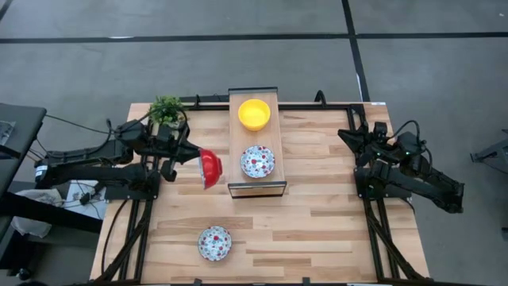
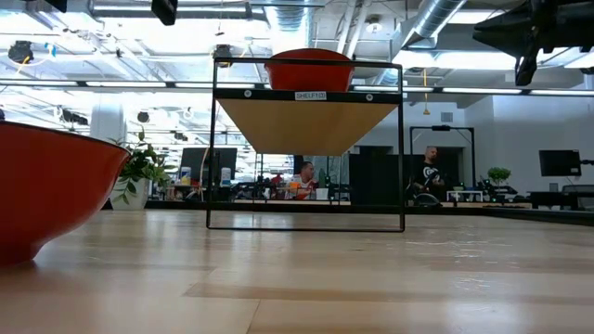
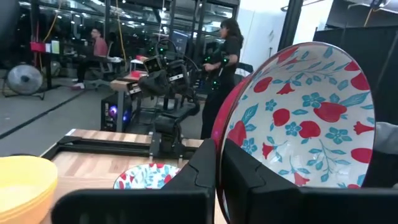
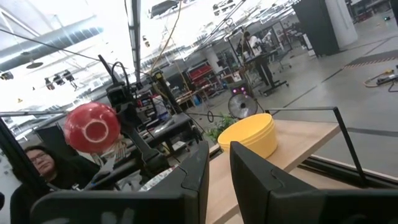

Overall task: Pick & Place Mini bowls
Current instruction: Stack the top red patterned bowl on top of the red patterned bowl on the shelf

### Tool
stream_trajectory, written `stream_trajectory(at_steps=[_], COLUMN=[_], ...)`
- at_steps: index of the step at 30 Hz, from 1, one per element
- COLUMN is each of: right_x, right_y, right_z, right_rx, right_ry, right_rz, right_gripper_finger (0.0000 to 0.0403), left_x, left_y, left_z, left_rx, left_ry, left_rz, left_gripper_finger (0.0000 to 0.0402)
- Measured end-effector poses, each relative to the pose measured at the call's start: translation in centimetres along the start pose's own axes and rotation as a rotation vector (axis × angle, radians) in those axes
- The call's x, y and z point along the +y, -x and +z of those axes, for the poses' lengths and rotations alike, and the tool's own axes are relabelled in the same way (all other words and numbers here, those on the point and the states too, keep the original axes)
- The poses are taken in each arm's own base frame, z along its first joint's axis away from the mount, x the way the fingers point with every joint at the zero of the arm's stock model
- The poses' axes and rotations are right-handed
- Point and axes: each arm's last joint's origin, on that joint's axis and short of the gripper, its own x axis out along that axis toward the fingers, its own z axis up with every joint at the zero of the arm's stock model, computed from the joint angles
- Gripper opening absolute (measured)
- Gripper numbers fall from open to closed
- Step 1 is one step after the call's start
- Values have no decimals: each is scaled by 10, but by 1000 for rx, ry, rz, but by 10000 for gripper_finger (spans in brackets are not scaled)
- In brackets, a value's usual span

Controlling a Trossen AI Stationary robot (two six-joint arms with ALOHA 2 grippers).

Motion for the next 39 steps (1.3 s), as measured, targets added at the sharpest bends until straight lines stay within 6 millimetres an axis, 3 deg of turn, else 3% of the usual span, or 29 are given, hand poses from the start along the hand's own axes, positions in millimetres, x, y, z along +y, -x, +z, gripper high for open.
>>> stream_trajectory(at_steps=[4,15,23,26,34,39], right_x=[0,0,0,0,-1,-1], right_y=[0,0,0,0,0,0], right_z=[0,0,-1,-1,-1,-1], right_rx=[5,4,4,5,10,10], right_ry=[0,-2,-3,-3,-3,-3], right_rz=[-2,-5,-7,-8,-10,-11], right_gripper_finger=[54,54,54,54,54,54], left_x=[2,17,23,26,29,34], left_y=[-2,-23,-22,-21,-25,-42], left_z=[-1,-24,3,3,-3,-8], left_rx=[5,94,-133,-164,-141,-42], left_ry=[40,442,617,723,793,855], left_rz=[24,246,313,353,357,345], left_gripper_finger=[8,8,8,8,8,8])
